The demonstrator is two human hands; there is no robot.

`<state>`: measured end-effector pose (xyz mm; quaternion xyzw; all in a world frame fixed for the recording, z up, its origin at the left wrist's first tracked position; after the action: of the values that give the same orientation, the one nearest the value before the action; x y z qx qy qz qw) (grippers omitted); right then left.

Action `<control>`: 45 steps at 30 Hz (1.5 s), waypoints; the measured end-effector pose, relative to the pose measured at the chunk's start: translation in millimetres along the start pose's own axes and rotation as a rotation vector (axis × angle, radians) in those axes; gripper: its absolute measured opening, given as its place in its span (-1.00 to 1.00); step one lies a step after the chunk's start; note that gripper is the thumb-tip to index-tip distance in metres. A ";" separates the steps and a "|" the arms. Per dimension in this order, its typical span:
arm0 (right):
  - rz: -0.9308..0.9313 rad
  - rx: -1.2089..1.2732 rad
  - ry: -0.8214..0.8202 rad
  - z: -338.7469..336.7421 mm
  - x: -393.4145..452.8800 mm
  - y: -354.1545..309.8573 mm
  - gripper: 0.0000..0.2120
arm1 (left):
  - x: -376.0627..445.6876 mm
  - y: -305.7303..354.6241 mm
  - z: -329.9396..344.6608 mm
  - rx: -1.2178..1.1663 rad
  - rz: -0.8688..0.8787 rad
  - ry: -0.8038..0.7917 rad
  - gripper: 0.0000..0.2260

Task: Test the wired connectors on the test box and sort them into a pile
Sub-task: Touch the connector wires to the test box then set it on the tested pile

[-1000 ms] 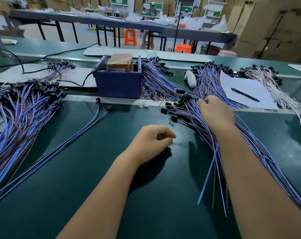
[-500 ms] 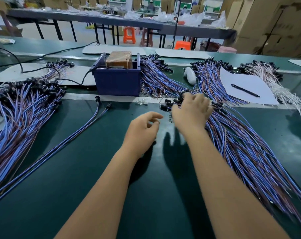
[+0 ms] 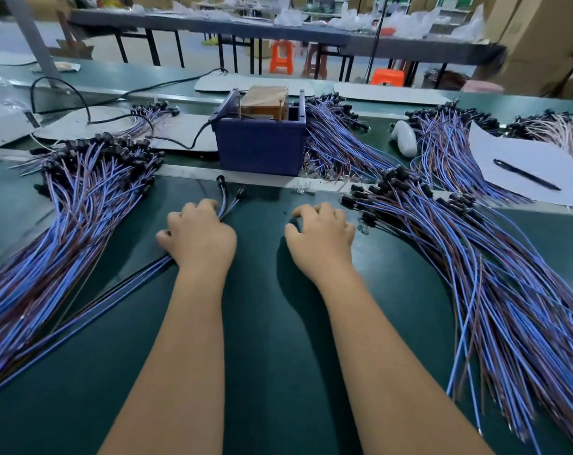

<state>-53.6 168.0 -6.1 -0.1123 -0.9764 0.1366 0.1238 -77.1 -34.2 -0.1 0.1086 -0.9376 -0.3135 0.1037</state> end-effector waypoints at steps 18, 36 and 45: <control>-0.266 -0.073 0.304 -32.0 -18.6 -29.3 -0.76 | -31.4 66.1 -15.3 -0.533 0.657 0.106 -0.76; 0.072 0.420 0.389 -53.8 -17.4 12.1 -0.84 | -31.4 61.0 35.7 -0.742 0.300 -0.286 -0.70; -0.235 0.701 -0.138 -12.4 -25.3 -41.3 -0.82 | -12.3 31.1 31.2 -1.620 -0.210 -0.305 -0.74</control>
<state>-34.1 125.8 12.3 0.0592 -0.8826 0.4547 0.1037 -77.9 11.0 -7.1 0.0435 -0.4105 -0.9108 -0.0081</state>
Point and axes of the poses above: each hand's wrist, its own x-axis towards the middle knuckle, its own z-axis out of the palm, y = z × x, the point moved 9 cm from there along x, towards the middle knuckle, and after that the axes turned 9 degrees about -x, right-handed, at the moved point
